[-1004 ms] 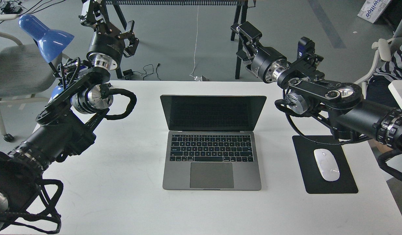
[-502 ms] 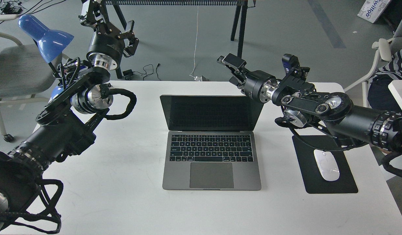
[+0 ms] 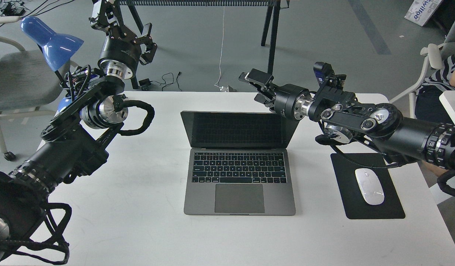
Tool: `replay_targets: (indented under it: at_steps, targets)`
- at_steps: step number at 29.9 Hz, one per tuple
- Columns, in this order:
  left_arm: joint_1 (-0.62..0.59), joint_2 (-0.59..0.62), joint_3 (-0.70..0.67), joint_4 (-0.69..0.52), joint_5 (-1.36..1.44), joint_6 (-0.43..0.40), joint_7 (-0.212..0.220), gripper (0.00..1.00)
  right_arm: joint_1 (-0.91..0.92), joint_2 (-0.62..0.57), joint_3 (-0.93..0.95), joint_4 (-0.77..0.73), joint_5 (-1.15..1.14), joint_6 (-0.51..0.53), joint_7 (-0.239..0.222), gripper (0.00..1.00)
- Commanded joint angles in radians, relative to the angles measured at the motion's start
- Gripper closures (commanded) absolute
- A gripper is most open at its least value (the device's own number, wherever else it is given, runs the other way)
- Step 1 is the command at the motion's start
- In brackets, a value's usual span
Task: Close notebook with right arm
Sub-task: 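Swing the right gripper over the top edge of the laptop screen, then push the laptop screen down toward the keyboard with the right gripper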
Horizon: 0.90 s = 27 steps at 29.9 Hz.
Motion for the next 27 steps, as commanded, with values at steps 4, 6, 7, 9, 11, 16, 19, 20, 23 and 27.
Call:
replay_targets:
  at_steps: [4,6,7,9,11,16,19,20,23,27]
  targets:
    - [0.000,0.002,0.000,0.000,0.000,0.000,0.000,0.00,0.000,-0.014,-0.066,0.051,-0.004,0.019,0.002,0.00]
    - [0.000,0.002,0.000,0.002,0.000,0.000,0.000,0.00,0.002,-0.022,-0.071,0.070,-0.006,0.023,0.002,0.00]
    - [-0.002,0.002,0.000,0.002,0.001,0.000,0.000,0.00,0.002,-0.023,-0.071,0.080,-0.006,0.030,0.002,0.00]
    - [-0.002,0.002,0.000,0.002,0.000,0.000,0.000,0.00,0.002,-0.031,-0.073,0.103,-0.006,0.037,0.003,0.00]
    - [-0.002,0.002,0.000,0.002,0.001,0.000,0.000,0.00,0.002,-0.042,-0.073,0.128,-0.015,0.039,0.002,0.00]
    - [-0.002,0.002,0.000,0.003,0.001,0.000,0.000,0.00,0.002,-0.066,-0.073,0.200,-0.072,0.039,0.002,0.00]
    - [-0.002,0.000,0.000,0.003,0.000,0.000,0.000,0.00,0.002,-0.079,-0.083,0.232,-0.084,0.039,0.002,0.00]
    - [-0.002,0.002,0.000,0.003,0.001,0.000,0.000,0.00,0.002,-0.082,-0.089,0.240,-0.088,0.039,0.002,0.00]
    - [-0.002,0.002,0.000,0.003,0.000,0.000,0.000,0.00,-0.001,-0.085,-0.111,0.268,-0.093,0.039,0.003,0.00]
    - [-0.002,0.002,0.000,0.003,0.000,0.000,0.000,0.00,-0.010,-0.085,-0.128,0.283,-0.093,0.039,0.003,0.00]
